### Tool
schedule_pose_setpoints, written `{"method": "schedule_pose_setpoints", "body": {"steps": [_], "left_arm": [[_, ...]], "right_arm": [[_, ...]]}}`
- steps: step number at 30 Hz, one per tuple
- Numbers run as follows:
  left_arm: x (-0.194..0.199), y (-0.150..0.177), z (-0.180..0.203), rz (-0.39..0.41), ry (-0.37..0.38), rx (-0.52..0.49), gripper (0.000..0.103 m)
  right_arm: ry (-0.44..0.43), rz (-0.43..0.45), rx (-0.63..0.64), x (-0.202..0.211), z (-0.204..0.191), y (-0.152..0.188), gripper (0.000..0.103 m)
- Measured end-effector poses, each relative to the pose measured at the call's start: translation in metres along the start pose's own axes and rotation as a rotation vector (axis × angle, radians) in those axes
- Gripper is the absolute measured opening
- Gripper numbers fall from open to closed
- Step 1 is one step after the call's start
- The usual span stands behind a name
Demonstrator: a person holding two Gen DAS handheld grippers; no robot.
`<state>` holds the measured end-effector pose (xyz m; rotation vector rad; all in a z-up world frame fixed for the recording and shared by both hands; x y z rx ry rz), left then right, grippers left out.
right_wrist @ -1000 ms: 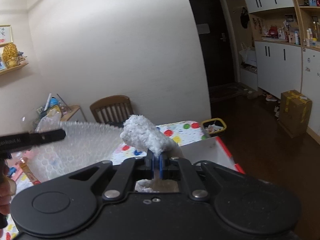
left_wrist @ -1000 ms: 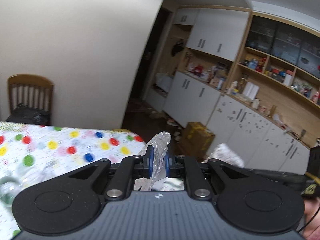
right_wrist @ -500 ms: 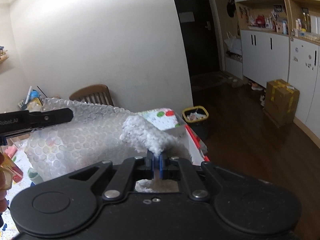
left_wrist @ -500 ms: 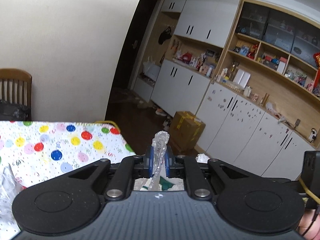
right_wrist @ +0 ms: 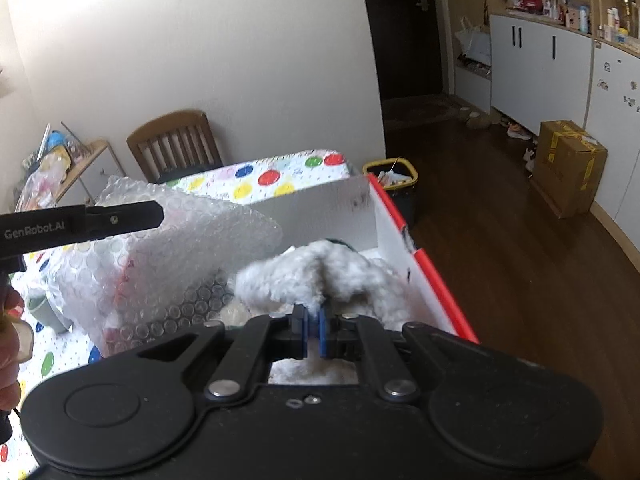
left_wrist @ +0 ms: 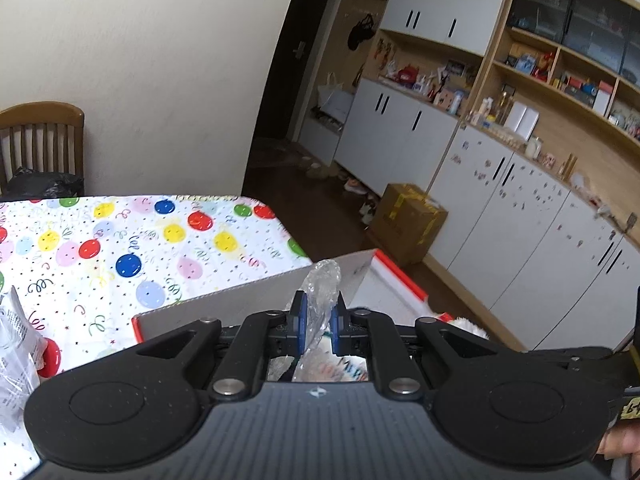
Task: Organize soft objects
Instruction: 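Open both grippers to drop the white cloth and bubble wrap into the box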
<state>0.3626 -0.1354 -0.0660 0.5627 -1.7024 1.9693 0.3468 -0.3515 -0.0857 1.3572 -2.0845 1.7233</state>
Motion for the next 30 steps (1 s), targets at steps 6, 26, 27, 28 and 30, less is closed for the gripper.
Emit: {"method": "schedule_pose_setpoints", "body": {"steps": [6,26,27,28,30], "left_arm": [[-0.013,0.009,0.000,-0.048,-0.018,-0.040,0.011],[-0.017,0.032,-0.005,-0.172,-0.054,-0.117,0.012],[-0.016,0.033,-0.005,-0.175,-0.056,-0.123,0.013],[-0.014,0.033,-0.005,-0.176,-0.053,-0.125,0.013],[-0.012,0.033,-0.007,-0.175,-0.041,-0.124,0.013]], "right_arm": [[-0.020,-0.037,0.020,-0.013,-0.004,0.006,0.005],[-0.060,-0.108,0.090,-0.021,-0.015,0.019,0.036],[-0.063,-0.108,0.097,-0.020,-0.017,0.019,0.041],[-0.064,-0.107,0.106,-0.019,-0.019,0.020,0.046],[-0.062,-0.108,0.129,-0.017,-0.024,0.021,0.048]]}}
Point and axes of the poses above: each gripper's, at about its wrist camera, not at the fingertips, and x roughly against the way its jaws point, z to its right, y to its underside, the point moved 1 cm from there along -x, roughly the way its jaws point, and after that the axes turned 13 degrees about -y, right-handed, at the moved point
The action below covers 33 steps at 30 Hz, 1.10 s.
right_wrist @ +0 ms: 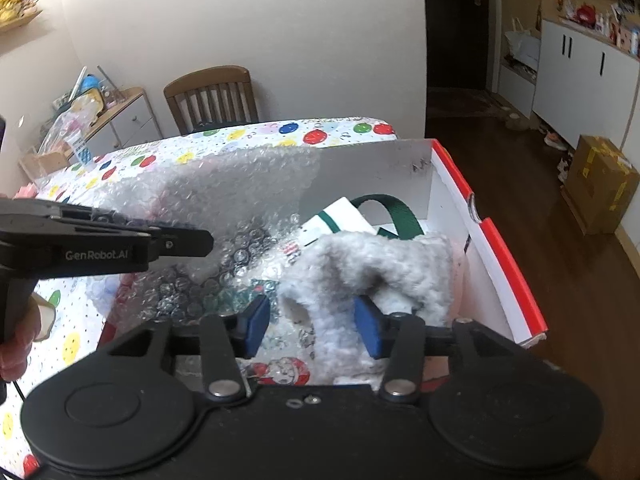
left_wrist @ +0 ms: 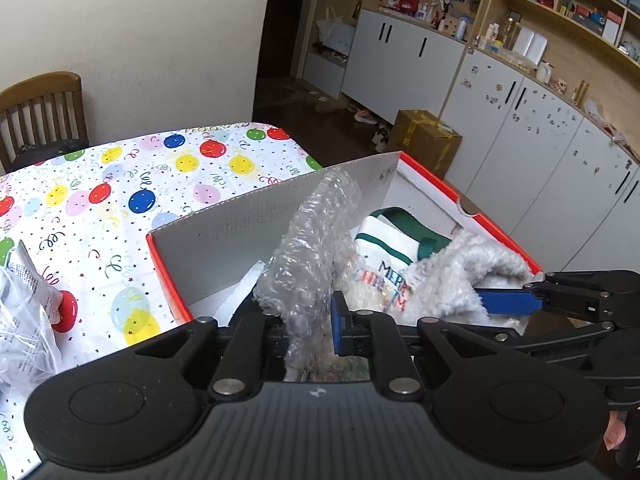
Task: Organize soft objects
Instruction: 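Open both grippers to drop the white cloth and bubble wrap into the box, then move the left gripper to the white pouch while the right approaches the clear bag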
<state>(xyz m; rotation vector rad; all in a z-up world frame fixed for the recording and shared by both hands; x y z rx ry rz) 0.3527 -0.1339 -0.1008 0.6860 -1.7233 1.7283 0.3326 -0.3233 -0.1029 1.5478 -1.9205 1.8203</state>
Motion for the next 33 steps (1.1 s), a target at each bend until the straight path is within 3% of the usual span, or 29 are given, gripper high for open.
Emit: {"method": "schedule_pose_setpoints", "body": {"steps": [3,5,7,20,27,33], "left_arm": [[0.003,0.001,-0.001,0.004,-0.010,-0.006,0.020],[0.007,0.001,-0.002,0.014,-0.019,-0.006,0.037],[0.011,0.002,-0.003,0.029,-0.031,-0.008,0.070],[0.051,0.006,-0.033,0.092,-0.021,0.038,0.074],[0.083,0.008,-0.065,0.135,-0.018,0.065,0.076],[0.109,0.014,-0.105,0.168,-0.018,0.099,0.083]], "right_arm": [[-0.001,-0.001,0.014,0.002,-0.005,0.001,0.049],[-0.001,0.001,0.015,0.004,-0.006,0.001,0.050],[-0.001,0.006,0.012,0.006,-0.008,0.001,0.051],[-0.041,0.060,0.017,0.036,-0.029,-0.009,0.066],[-0.078,0.114,0.039,0.048,-0.061,-0.022,0.074],[-0.119,0.144,0.061,0.043,-0.097,-0.033,0.081]]}}
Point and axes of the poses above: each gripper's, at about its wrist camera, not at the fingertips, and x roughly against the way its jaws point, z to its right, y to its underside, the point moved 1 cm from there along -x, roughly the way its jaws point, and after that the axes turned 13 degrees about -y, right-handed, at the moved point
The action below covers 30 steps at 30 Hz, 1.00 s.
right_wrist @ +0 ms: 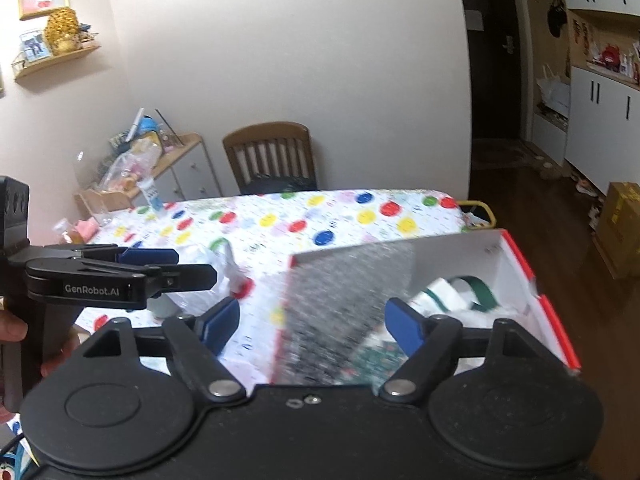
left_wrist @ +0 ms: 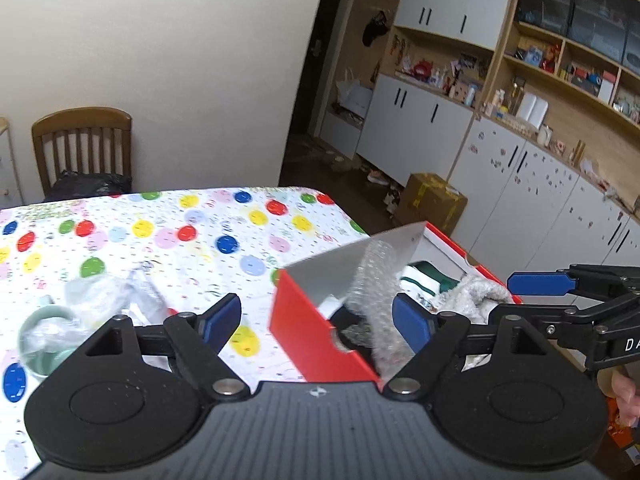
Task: Organize soft objects
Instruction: 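Move the left gripper to the white pouch while the right approaches the clear bag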
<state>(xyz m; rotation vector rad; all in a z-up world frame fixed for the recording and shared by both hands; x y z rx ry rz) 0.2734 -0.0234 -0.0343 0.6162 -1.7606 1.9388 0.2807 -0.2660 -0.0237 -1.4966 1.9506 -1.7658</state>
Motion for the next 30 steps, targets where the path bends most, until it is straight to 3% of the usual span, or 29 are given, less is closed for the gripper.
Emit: {"method": "schedule_pose_setpoints", "body": {"steps": [5,13,20,30], "left_arm": [[0.014,0.001,-0.036,0.017,-0.025,0.012,0.087],[0.024,0.015,-0.085,0.035,-0.055,0.017,0.102],[0.021,0.032,-0.120,0.040,-0.080,0.038,0.102],[0.007,0.045,-0.150,0.051,-0.137,-0.039,0.102]], "right_arm": [[-0.028,0.006,0.001,-0.020,-0.026,-0.007,0.086],[-0.043,-0.005,0.009,-0.055,-0.060,-0.012,0.096],[-0.057,-0.034,0.002,-0.087,-0.078,-0.014,0.100],[-0.054,-0.112,0.019,-0.140,-0.093,-0.002,0.100]]}}
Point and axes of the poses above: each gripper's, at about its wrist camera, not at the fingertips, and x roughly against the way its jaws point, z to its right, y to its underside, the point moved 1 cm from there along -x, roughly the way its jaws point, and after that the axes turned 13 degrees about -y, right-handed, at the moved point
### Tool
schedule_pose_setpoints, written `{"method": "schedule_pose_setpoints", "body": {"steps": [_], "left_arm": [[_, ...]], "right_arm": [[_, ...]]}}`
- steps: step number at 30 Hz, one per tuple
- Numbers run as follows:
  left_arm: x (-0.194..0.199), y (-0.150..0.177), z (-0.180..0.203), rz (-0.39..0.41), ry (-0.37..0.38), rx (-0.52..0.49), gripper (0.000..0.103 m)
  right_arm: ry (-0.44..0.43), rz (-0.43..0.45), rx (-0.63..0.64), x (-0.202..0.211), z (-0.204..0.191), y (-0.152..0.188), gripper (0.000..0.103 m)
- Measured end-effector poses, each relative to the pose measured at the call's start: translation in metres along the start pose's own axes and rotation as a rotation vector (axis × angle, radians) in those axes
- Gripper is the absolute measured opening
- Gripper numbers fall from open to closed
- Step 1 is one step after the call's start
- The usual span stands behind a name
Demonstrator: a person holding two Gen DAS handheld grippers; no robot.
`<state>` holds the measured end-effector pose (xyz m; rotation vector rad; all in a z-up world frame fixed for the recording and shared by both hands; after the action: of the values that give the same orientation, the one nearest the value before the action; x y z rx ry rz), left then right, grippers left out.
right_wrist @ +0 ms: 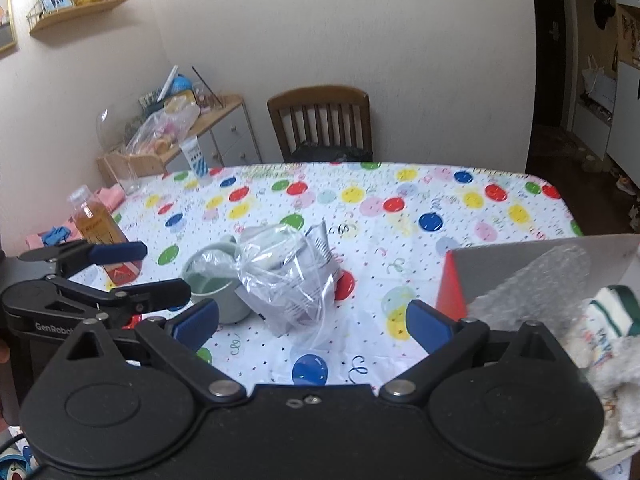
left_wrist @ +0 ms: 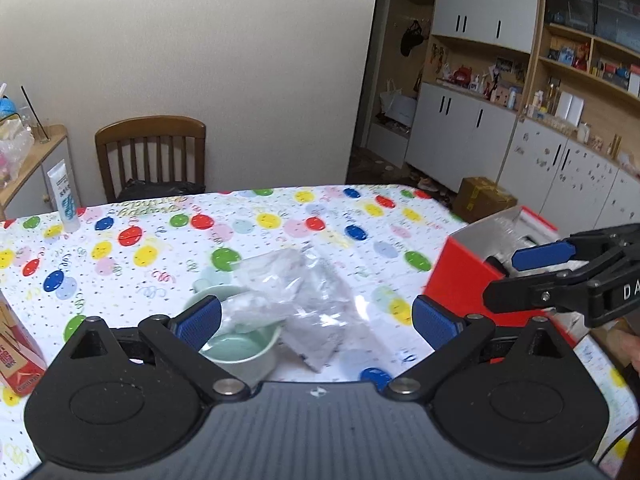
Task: Organize soft objects
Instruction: 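Move the left gripper to the white pouch while the right approaches the clear bag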
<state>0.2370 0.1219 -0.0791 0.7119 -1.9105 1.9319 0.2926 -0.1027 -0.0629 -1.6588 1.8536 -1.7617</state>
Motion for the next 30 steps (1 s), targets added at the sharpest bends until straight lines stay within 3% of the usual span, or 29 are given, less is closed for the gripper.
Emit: {"method": "schedule_pose_setpoints", "body": {"steps": [9,21,30], "left_arm": [[-0.033,0.031,-0.027,-0.056,-0.103,0.022,0.102],[-0.049,0.050,-0.038,-0.087,-0.123,0.033,0.102],[-0.054,0.067,-0.015,-0.119,-0.083,0.030,0.102]], "right_arm": [[-0.008,-0.055,-0.003,-0.042,-0.006,-0.004,0.099],[0.030,-0.156,0.010,-0.106,-0.011,-0.004,0.092],[0.069,-0.193,0.031,-0.134,-0.013,-0.003,0.076]]}}
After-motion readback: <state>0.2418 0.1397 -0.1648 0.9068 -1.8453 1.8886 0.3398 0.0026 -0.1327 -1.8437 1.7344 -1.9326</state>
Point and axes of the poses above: each gripper's, at about its wrist camera, not at the fingertips, and x roughly against the way its jaws point, z to its right, y to its underside, the point moved 1 cm from there along -x, roughly the way its jaws point, and after that the axes turned 13 degrees about -y, right-handed, at the moved point
